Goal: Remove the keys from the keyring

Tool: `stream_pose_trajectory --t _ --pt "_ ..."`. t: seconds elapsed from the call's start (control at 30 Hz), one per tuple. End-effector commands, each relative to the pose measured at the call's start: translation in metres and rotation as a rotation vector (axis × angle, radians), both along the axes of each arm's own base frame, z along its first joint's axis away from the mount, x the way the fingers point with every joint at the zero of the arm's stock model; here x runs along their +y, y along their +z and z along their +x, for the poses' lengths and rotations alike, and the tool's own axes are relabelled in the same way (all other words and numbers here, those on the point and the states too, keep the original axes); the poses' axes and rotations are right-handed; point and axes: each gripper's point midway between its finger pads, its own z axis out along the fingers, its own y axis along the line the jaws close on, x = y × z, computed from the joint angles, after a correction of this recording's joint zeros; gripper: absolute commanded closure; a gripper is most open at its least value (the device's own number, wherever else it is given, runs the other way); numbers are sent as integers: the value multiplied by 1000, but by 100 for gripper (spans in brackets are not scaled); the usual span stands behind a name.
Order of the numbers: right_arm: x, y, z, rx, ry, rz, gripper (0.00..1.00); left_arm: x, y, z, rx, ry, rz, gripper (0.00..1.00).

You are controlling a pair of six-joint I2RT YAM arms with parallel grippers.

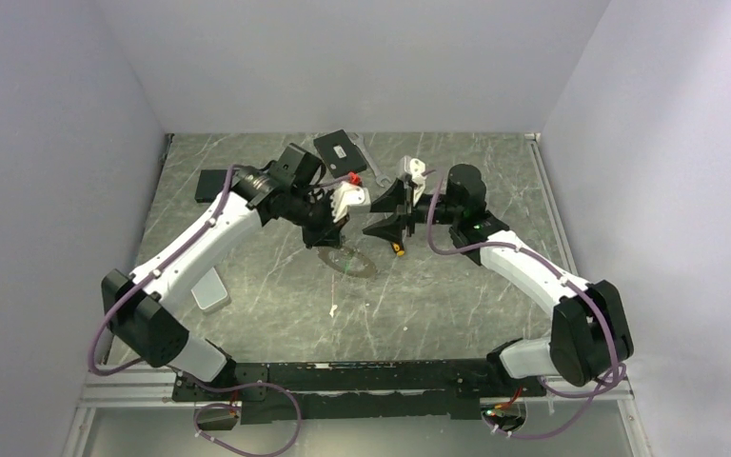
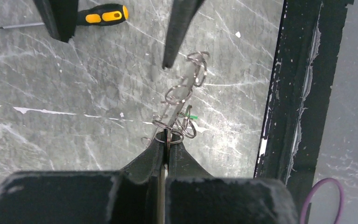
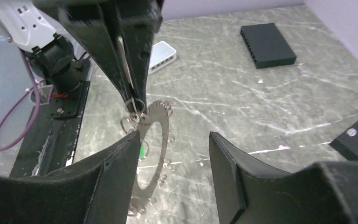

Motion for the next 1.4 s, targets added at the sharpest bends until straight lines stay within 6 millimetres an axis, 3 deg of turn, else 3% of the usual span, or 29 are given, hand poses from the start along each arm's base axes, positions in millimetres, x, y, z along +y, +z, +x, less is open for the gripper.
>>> stream_pose_trajectory --t 0.0,0.1,0.4,0.63,0.87,1.17,1.37 --pt "-6 35 9 -83 -68 0 37 -5 8 3 116 122 11 100" --pt "-10 30 7 -57 -98 -18 27 -9 8 9 167 192 16 100" --pt "-18 12 8 -8 -208 -81 25 -19 8 18 285 293 -13 100" --pt "1 -8 -1 -23 -215 -104 25 -20 13 27 328 320 -55 100" --pt "15 -25 -5 -99 -201 -130 29 -20 15 23 351 289 -76 100" --pt "29 -27 7 -169 -272 -164 32 -23 18 18 378 255 -97 100" --pt "25 -28 15 -186 -327 -172 50 -21 19 14 377 237 -102 100"
